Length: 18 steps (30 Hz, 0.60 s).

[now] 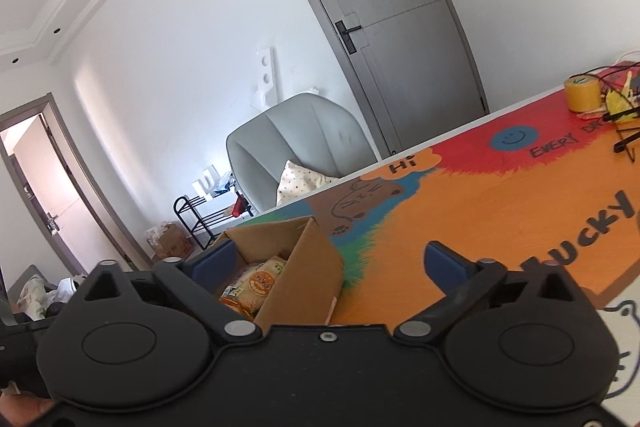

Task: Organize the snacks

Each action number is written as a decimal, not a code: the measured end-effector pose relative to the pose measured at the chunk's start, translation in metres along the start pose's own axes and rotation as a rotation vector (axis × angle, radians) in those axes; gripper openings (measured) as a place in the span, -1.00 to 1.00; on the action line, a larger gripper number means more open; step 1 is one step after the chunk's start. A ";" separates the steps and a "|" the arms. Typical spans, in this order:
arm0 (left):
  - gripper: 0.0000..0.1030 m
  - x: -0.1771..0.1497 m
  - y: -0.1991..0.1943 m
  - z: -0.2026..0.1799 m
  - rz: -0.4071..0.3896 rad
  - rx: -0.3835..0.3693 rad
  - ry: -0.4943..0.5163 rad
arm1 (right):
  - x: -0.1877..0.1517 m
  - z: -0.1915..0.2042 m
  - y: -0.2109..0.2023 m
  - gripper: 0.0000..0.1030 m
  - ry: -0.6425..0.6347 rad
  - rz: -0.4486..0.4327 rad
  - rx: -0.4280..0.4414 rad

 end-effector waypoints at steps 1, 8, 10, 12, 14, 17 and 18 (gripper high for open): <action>0.90 0.000 -0.002 -0.002 0.000 -0.003 0.006 | 0.001 -0.002 -0.003 1.00 -0.002 -0.003 -0.003; 0.98 0.000 -0.018 -0.012 -0.010 -0.018 0.019 | 0.003 -0.014 -0.026 1.00 -0.008 -0.007 -0.032; 1.00 0.001 -0.023 -0.014 -0.014 -0.030 0.017 | 0.004 -0.014 -0.032 1.00 -0.012 -0.008 -0.038; 1.00 0.002 -0.029 -0.014 -0.015 -0.037 0.018 | 0.005 -0.014 -0.039 1.00 -0.019 -0.011 -0.040; 1.00 0.002 -0.036 -0.015 -0.021 -0.043 0.022 | 0.005 -0.012 -0.046 1.00 -0.027 -0.016 -0.043; 1.00 0.001 -0.046 -0.015 -0.025 -0.051 0.028 | 0.006 -0.008 -0.056 1.00 -0.045 -0.019 -0.048; 1.00 0.001 -0.050 -0.015 -0.026 -0.053 0.029 | 0.007 -0.007 -0.059 1.00 -0.050 -0.019 -0.050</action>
Point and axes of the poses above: each gripper's, at about its wrist camera, not at the fingertips, and y roughly the way its jaws point, z to its left, x to its top, the point moved 9 cm from there along y, roughly the way its jaws point
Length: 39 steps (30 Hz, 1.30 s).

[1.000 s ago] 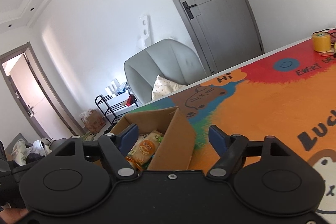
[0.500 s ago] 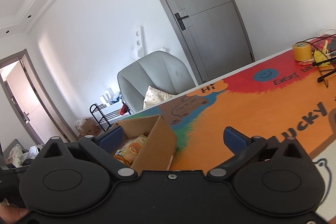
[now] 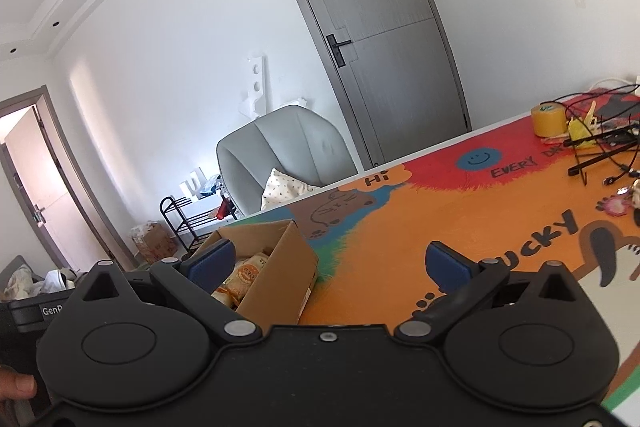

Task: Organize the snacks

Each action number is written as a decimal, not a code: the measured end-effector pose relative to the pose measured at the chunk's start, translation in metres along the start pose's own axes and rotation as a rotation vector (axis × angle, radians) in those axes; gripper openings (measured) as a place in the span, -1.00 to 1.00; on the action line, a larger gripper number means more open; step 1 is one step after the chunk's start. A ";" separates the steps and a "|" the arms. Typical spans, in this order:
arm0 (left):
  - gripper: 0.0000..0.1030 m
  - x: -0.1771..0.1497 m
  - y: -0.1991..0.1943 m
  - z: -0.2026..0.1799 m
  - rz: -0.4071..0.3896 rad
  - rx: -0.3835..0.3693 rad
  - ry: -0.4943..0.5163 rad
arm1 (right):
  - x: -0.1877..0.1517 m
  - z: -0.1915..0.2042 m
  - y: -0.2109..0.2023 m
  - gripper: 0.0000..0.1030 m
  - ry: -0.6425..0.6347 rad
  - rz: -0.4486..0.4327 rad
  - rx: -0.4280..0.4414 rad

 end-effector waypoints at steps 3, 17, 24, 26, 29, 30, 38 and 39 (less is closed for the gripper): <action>1.00 -0.001 -0.010 -0.001 -0.002 -0.008 0.001 | -0.001 0.000 -0.011 1.00 -0.011 0.002 -0.009; 1.00 -0.005 -0.053 -0.013 -0.026 -0.008 0.055 | -0.009 0.009 -0.054 1.00 -0.064 0.018 -0.021; 1.00 -0.010 -0.071 -0.016 -0.032 -0.006 0.078 | -0.011 0.014 -0.072 1.00 -0.087 0.007 -0.024; 1.00 -0.011 -0.075 -0.016 -0.035 -0.009 0.077 | -0.012 0.016 -0.077 1.00 -0.091 0.004 -0.024; 1.00 -0.012 -0.081 -0.015 -0.039 -0.005 0.087 | -0.015 0.022 -0.083 1.00 -0.118 0.009 -0.025; 1.00 -0.012 -0.082 -0.015 -0.042 -0.002 0.090 | -0.016 0.024 -0.083 1.00 -0.131 0.018 -0.026; 1.00 -0.018 -0.092 0.005 -0.038 0.031 0.074 | -0.027 0.024 -0.078 1.00 -0.168 0.063 -0.030; 1.00 -0.019 -0.093 0.008 -0.037 0.035 0.078 | -0.028 0.022 -0.077 1.00 -0.162 0.069 -0.031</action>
Point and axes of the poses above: each gripper's, at about its wrist camera, not at the fingertips, and y roughly the way its jaws point, z to its left, x to its top, the point moved 9 cm from there along y, roughly the way its jaws point
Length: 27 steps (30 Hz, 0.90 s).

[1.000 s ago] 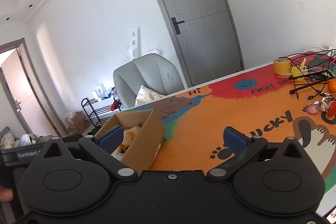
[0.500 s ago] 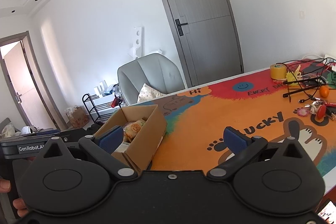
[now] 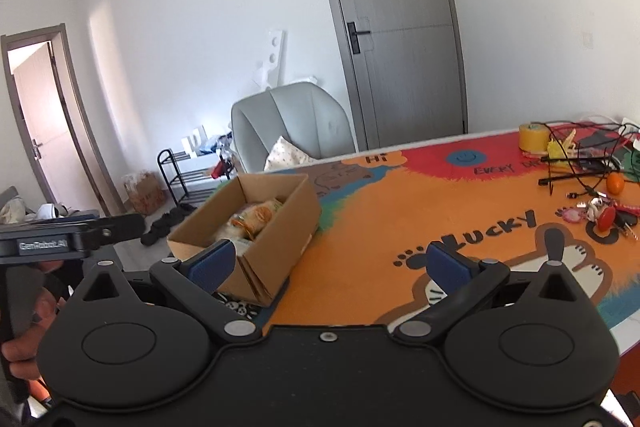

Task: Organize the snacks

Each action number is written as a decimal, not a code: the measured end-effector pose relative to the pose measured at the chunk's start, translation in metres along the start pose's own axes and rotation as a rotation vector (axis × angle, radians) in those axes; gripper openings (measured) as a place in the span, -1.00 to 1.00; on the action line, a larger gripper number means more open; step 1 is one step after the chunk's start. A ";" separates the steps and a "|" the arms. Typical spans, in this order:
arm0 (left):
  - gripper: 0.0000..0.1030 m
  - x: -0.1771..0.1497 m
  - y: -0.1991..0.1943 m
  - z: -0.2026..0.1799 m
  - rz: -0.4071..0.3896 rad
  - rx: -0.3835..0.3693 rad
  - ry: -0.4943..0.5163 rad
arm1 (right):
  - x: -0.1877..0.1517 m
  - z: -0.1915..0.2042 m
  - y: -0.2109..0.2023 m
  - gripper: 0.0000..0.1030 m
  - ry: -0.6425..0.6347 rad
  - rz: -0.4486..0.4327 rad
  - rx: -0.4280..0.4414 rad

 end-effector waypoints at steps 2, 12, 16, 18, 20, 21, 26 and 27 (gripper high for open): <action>1.00 -0.002 0.000 0.004 0.004 0.002 0.005 | -0.001 -0.003 0.002 1.00 0.009 0.007 -0.013; 1.00 -0.011 0.005 0.017 0.030 0.003 -0.012 | -0.004 0.001 0.003 1.00 0.003 0.011 -0.007; 1.00 -0.012 0.006 0.013 0.035 -0.012 0.000 | -0.004 0.001 0.002 1.00 0.001 0.011 -0.006; 1.00 -0.014 0.006 0.011 0.041 -0.015 0.005 | -0.004 0.002 0.002 1.00 0.007 0.012 -0.004; 1.00 -0.015 0.006 0.010 0.044 -0.022 0.006 | -0.004 0.001 0.003 1.00 0.005 0.012 -0.012; 1.00 -0.016 0.006 0.009 0.044 -0.020 0.010 | -0.004 0.000 0.003 1.00 0.009 0.014 -0.009; 1.00 -0.014 0.006 0.011 0.045 -0.016 0.011 | -0.005 0.001 0.004 1.00 0.008 0.019 -0.007; 1.00 -0.014 0.007 0.012 0.045 -0.014 0.011 | -0.005 0.001 0.004 1.00 0.008 0.020 -0.005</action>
Point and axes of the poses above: each gripper's, at about its wrist camera, not at the fingertips, and y roughly the way its jaws point, z to its left, x to its top, the point moved 9 cm from there along y, roughly the way its jaws point
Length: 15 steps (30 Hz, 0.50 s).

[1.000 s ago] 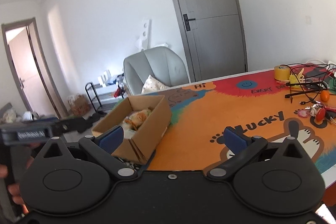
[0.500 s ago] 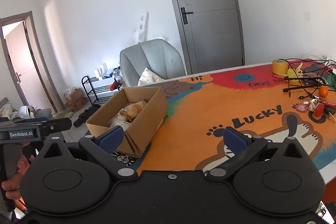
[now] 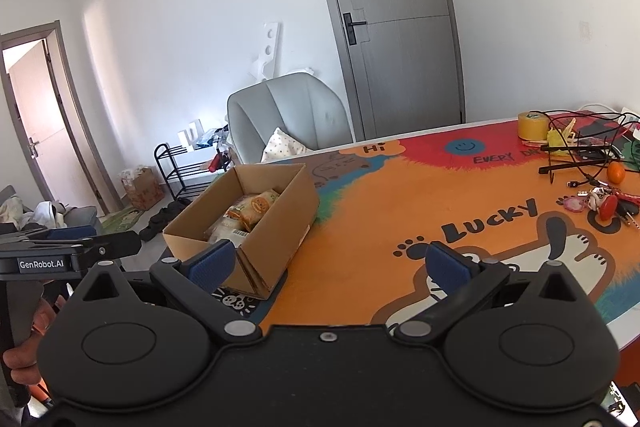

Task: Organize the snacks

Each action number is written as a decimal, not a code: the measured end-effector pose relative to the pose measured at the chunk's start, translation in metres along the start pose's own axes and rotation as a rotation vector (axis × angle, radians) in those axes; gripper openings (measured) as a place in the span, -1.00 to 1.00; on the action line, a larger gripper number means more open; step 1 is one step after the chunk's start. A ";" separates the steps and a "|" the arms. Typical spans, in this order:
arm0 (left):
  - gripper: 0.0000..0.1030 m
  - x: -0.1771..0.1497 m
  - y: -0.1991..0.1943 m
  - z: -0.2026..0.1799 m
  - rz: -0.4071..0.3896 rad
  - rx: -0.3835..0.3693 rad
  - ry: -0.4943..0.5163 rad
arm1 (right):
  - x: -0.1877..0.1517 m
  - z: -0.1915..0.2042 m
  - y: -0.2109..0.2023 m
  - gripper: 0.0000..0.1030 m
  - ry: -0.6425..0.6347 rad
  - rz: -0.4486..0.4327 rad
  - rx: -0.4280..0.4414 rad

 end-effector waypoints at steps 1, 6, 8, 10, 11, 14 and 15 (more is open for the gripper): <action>1.00 0.000 0.000 0.000 0.000 0.001 -0.001 | 0.000 0.000 0.000 1.00 0.000 0.001 0.002; 1.00 0.000 0.000 0.001 -0.001 0.002 -0.003 | -0.001 0.001 0.002 1.00 0.000 0.008 0.004; 1.00 0.000 0.000 0.002 -0.001 0.003 -0.006 | -0.001 0.001 0.002 1.00 -0.002 0.009 0.006; 1.00 0.000 0.000 0.002 0.000 0.002 -0.010 | -0.002 0.002 0.002 1.00 -0.005 0.009 0.006; 1.00 0.000 0.000 0.001 0.001 0.002 -0.011 | -0.002 0.002 0.001 1.00 -0.005 0.009 0.007; 1.00 0.000 0.000 0.002 0.001 0.002 -0.011 | -0.001 0.002 0.001 1.00 -0.005 0.010 0.006; 1.00 0.000 0.000 0.002 0.002 0.001 -0.011 | -0.001 0.002 0.001 1.00 -0.004 0.011 0.006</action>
Point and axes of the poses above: each gripper's, at about its wrist camera, not at the fingertips, and y roughly the way its jaws point, z to its left, x to its top, the point moved 9 cm from there along y, roughly the way its jaws point
